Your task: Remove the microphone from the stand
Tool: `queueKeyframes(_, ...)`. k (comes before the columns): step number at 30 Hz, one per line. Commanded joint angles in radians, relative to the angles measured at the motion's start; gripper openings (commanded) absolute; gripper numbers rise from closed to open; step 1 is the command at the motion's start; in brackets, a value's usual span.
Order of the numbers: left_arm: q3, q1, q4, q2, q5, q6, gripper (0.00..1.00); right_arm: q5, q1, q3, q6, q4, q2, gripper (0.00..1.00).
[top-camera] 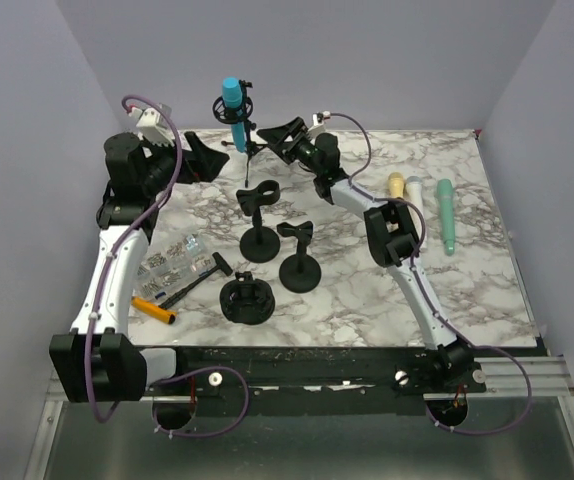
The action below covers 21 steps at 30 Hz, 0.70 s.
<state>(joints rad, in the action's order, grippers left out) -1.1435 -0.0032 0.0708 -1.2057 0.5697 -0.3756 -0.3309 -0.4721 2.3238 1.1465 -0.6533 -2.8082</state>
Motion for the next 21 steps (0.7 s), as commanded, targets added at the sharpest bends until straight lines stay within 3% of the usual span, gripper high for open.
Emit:
queueKeyframes(1, -0.068, 0.075, -0.052, -0.094, 0.046, -0.233, 0.95, -0.028, -0.003, -0.147, 0.122, -0.118, 0.178, 0.94)
queueKeyframes(7, -0.148, 0.15, -0.241, -0.265, 0.127, -0.547, 0.84, -0.037, -0.012, -0.28, 0.245, -0.209, 0.312, 0.93)
queueKeyframes(14, -0.383, 0.161, -0.236, -0.535, 0.162, -0.677, 0.67, -0.053, -0.032, -0.222, 0.301, -0.156, 0.294, 0.85)
queueKeyframes(21, -0.453, 0.161, -0.258, -0.639, 0.181, -0.718, 0.65, -0.051, -0.072, -0.092, 0.277, -0.065, 0.234, 0.73)
